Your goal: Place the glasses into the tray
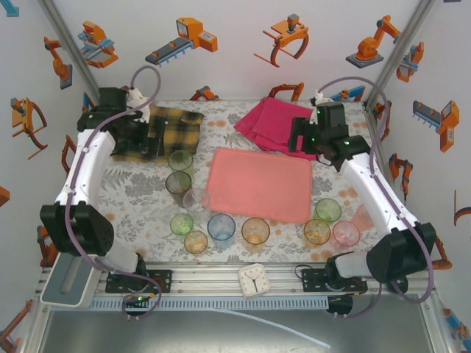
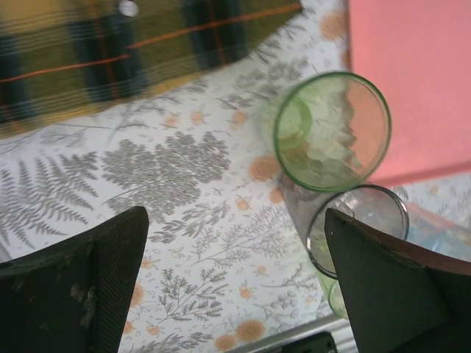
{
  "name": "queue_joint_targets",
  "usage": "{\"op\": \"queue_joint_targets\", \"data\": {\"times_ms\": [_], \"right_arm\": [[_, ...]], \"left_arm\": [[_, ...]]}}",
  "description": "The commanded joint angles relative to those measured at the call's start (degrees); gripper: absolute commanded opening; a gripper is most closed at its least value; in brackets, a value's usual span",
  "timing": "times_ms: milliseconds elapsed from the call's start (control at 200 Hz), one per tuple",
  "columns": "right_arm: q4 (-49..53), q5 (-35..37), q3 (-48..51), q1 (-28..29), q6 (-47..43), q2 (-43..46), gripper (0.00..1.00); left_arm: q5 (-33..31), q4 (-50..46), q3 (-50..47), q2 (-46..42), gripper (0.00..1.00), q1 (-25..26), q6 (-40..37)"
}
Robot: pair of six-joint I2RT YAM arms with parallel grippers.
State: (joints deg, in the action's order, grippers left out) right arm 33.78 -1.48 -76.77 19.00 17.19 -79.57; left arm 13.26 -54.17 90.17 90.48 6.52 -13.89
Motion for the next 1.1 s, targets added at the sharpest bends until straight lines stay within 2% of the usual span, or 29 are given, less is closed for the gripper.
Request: {"op": "queue_joint_targets", "data": {"times_ms": [0,60,145,230,376,511,611,901,976,1092], "right_arm": [[8.3,-4.6,-3.9,3.1,2.8,-1.5,0.72],[8.5,-6.1,-4.6,4.0,4.2,-1.8,0.66],[9.3,-6.5,-5.4,5.2,7.0,-2.5,0.64],[11.3,-6.6,-6.6,6.8,7.9,-3.4,0.64],[14.4,-4.8,-8.0,9.6,8.3,-3.2,0.64],[16.3,-3.5,-7.8,11.2,9.0,-2.1,0.65],[16.4,-3.2,-6.8,12.1,9.7,-1.4,0.65],[17.1,-2.0,-6.3,12.5,10.0,-1.6,0.65],[16.2,-2.1,-5.7,12.5,9.9,-1.9,0.65],[14.2,-2.9,-4.7,12.5,9.7,-2.4,0.65]], "left_arm": [[1.7,-3.9,1.1,0.1,0.95,2.0,-3.8],[1.6,-3.1,0.6,0.1,0.94,2.1,-3.1],[1.6,-2.2,0.1,-0.3,0.96,2.1,-2.0],[1.8,-1.6,-0.1,-1.1,0.97,2.1,-1.7],[-3.3,1.0,-0.9,-1.6,0.97,2.2,-0.5],[-0.6,0.7,-1.0,-0.9,0.96,2.2,-1.1],[-0.9,0.6,-1.7,-0.6,0.90,2.1,-1.0],[-1.2,1.8,-2.0,0.9,0.82,1.6,0.6],[1.2,1.5,-1.4,1.4,0.78,1.6,0.6],[4.0,1.9,-1.9,2.5,0.76,2.2,0.0]]}}
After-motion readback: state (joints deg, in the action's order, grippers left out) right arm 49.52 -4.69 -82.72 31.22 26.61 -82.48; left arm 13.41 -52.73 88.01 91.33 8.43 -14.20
